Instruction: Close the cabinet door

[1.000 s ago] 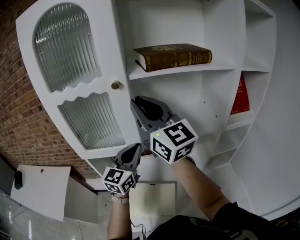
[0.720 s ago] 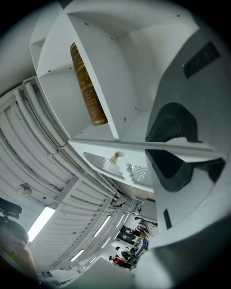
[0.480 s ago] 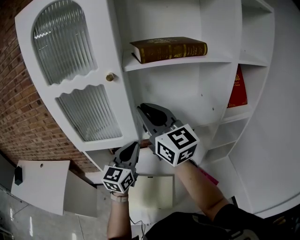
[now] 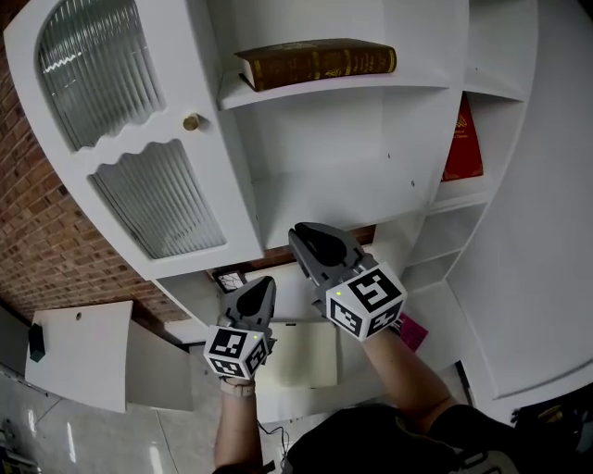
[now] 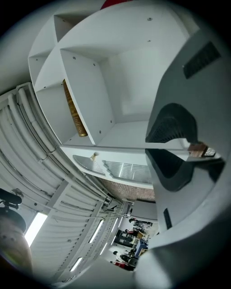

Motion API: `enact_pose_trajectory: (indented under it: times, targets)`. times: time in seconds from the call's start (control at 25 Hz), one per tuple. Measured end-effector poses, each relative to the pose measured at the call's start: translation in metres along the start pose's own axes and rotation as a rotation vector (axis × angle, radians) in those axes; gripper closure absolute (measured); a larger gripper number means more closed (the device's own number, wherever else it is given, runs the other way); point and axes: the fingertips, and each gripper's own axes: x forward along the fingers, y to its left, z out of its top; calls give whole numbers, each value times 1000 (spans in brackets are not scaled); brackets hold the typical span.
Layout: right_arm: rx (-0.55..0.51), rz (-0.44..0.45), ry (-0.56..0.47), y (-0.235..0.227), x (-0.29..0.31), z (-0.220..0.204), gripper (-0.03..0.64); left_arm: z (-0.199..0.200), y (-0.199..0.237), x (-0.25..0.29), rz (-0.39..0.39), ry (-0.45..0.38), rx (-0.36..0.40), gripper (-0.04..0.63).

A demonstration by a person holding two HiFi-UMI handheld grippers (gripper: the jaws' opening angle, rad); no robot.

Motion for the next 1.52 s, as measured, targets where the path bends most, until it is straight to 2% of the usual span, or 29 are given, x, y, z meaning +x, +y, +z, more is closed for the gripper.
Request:
enact_pose_trajectory:
  times: [0.32,0.76,1.04,1.52]
  targets:
    - [63,1,69,-1,-47,-62,566,-41,-27,-7,-35,67,-60,586]
    - [69,-23,206,0,-113,-139,566,-93,-71,-34,-44,126,-105,586]
    - [71,-18,253,10,-143,-167,566,-109,-91,-58,-41,139,-128,586]
    - [44,24,278,35,-162,-188,566,-116,-97,-82,-4,133,-101,584]
